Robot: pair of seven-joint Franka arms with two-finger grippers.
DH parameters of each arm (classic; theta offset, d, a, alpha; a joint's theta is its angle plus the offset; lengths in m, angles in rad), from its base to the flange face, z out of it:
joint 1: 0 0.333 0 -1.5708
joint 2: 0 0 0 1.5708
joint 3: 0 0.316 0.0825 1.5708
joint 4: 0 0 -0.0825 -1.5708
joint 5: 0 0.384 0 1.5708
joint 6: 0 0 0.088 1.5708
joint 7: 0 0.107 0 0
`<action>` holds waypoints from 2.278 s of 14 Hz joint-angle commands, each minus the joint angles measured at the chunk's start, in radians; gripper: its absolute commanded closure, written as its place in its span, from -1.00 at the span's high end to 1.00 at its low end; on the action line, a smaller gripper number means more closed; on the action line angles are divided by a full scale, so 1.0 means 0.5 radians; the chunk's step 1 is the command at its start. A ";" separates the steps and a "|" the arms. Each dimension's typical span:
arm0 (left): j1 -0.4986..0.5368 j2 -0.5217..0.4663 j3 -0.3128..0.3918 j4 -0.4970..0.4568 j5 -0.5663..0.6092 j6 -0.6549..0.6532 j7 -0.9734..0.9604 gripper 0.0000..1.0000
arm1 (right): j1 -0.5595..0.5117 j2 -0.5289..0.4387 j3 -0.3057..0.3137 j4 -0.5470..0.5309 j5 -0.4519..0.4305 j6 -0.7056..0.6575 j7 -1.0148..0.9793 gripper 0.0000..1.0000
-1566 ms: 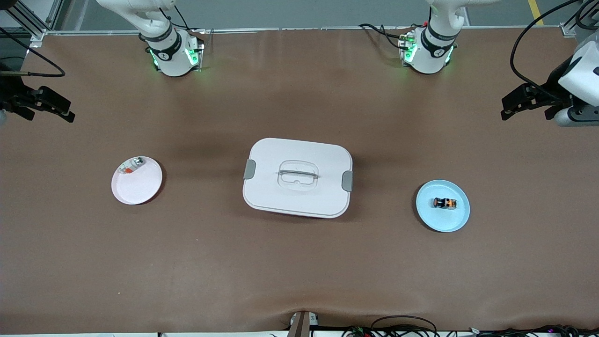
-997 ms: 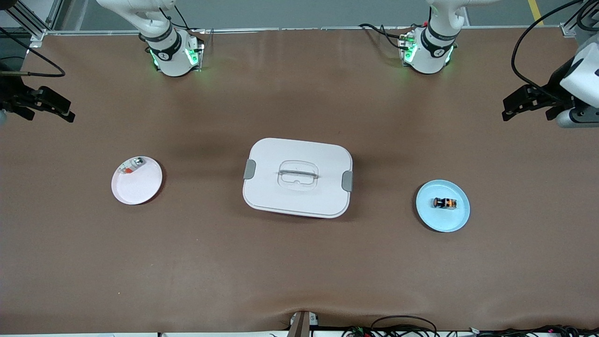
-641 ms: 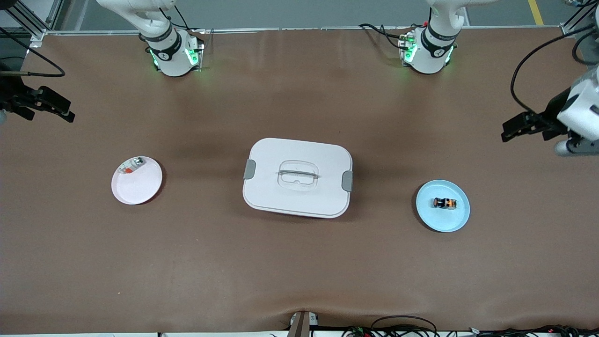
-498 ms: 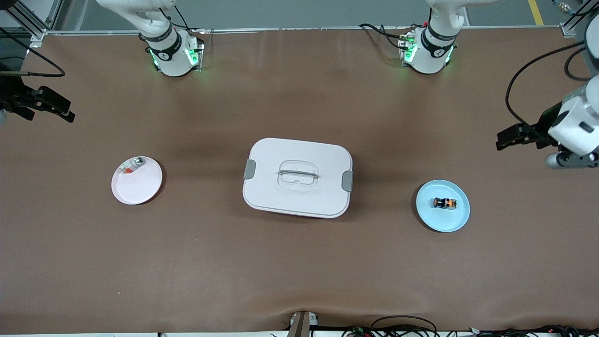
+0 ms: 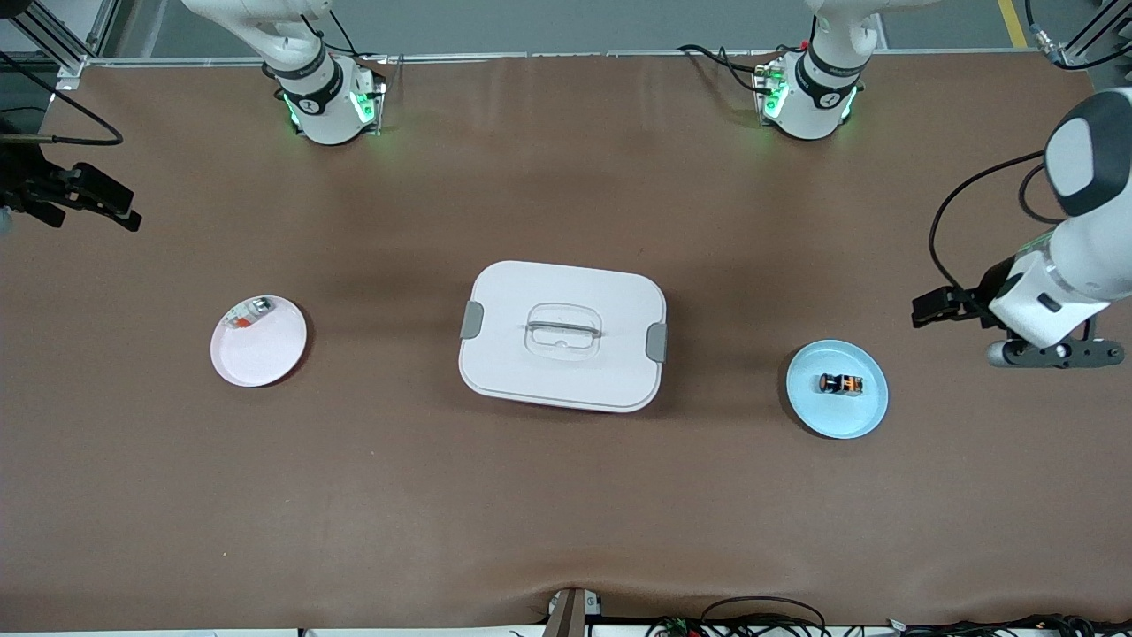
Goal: Transfer orange switch to right arm and place
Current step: 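Lower the left gripper over the orange switch on the blue plate, then close the left gripper on the orange switch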
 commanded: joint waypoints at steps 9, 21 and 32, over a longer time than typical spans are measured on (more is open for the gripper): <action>-0.016 0.506 -0.011 -0.210 0.006 0.790 0.120 1.00 | -0.027 -0.004 0.016 0.018 0.023 -0.023 -0.014 1.00; -0.025 0.773 -0.017 -0.217 0.166 0.953 0.194 0.96 | -0.027 -0.004 0.016 0.018 0.023 -0.023 -0.014 1.00; -0.025 0.813 -0.014 -0.333 0.172 1.054 0.197 0.65 | -0.027 -0.004 0.016 0.018 0.023 -0.023 -0.014 1.00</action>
